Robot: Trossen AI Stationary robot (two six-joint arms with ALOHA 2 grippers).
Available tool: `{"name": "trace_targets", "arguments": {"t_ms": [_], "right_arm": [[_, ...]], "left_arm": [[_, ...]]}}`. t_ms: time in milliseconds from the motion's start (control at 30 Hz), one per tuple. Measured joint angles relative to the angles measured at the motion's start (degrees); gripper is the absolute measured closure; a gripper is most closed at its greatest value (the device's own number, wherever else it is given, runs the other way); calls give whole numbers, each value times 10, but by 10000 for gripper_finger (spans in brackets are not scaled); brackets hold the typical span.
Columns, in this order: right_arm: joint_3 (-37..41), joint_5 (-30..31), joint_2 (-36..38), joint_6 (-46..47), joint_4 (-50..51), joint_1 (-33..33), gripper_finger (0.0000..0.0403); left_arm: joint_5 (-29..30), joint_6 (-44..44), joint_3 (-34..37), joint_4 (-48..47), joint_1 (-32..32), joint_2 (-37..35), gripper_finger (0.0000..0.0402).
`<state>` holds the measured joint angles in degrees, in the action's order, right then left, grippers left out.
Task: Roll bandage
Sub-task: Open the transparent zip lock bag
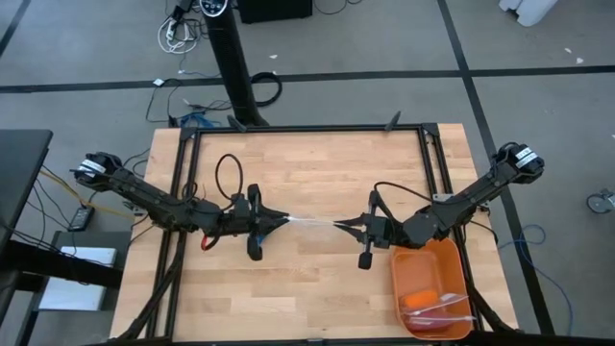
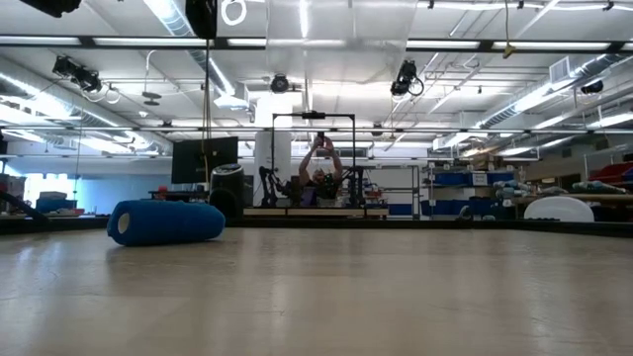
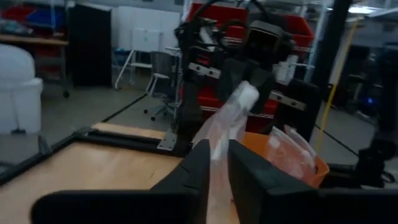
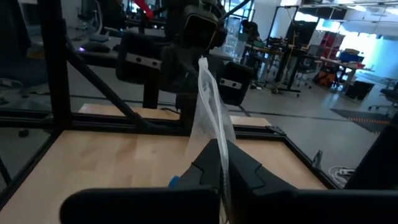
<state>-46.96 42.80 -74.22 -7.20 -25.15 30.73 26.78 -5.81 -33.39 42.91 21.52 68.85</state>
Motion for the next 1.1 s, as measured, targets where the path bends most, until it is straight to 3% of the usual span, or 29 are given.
{"name": "trace_targets", "arguments": {"t_ms": [400, 1100], "right_arm": [[0, -16, 23, 15, 25, 3, 402], [0, -111, 23, 48, 32, -47, 403]], "left_arm": [[-12, 124, -1, 15, 27, -35, 243], [-4, 138, -2, -21, 24, -45, 246]]}}
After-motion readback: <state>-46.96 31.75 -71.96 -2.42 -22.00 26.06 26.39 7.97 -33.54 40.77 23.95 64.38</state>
